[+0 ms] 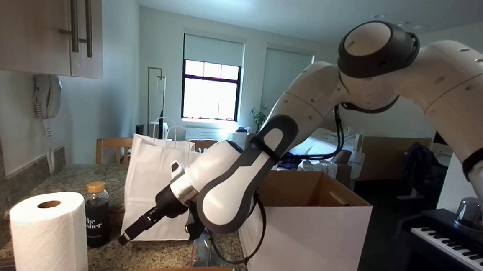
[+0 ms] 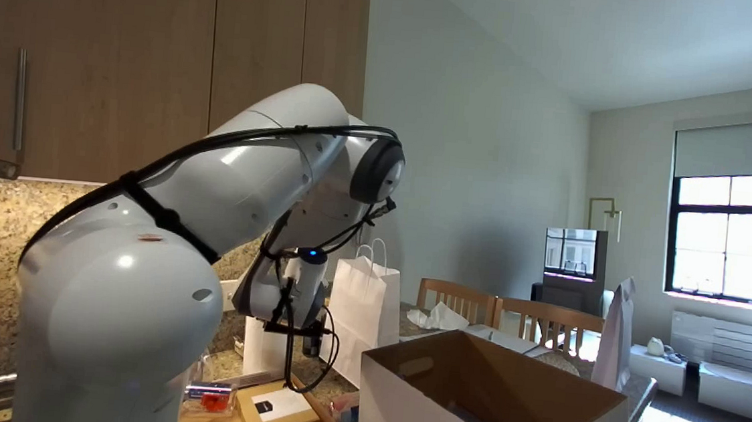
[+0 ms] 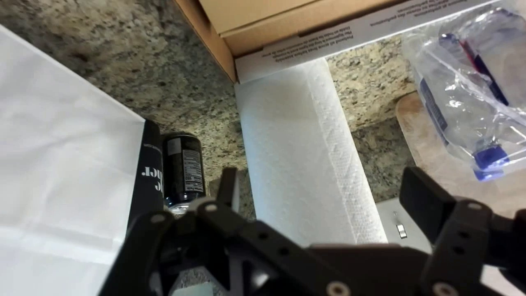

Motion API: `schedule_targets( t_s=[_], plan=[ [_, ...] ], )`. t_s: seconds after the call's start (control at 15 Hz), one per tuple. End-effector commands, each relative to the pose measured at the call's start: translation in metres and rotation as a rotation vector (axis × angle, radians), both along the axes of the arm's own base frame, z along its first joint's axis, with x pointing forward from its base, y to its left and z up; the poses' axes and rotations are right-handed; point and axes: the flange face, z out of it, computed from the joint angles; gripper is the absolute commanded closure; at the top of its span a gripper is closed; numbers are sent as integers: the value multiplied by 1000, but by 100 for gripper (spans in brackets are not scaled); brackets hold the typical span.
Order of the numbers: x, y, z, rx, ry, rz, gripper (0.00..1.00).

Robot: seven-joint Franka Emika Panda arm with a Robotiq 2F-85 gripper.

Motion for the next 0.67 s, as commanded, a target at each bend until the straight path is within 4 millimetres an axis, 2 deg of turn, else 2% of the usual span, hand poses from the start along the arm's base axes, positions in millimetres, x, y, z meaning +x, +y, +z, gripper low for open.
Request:
schedule_targets(
  t_s=[0.0, 0.2, 0.4, 0.6],
  plan=[
    [-9, 0, 52, -170, -17, -22, 0],
    [-5, 6, 104, -289, -59, -43, 0],
    [-9, 4, 171, -402, -84, -124, 0],
    [-16, -20, 239, -483, -72, -239, 0]
  ],
)
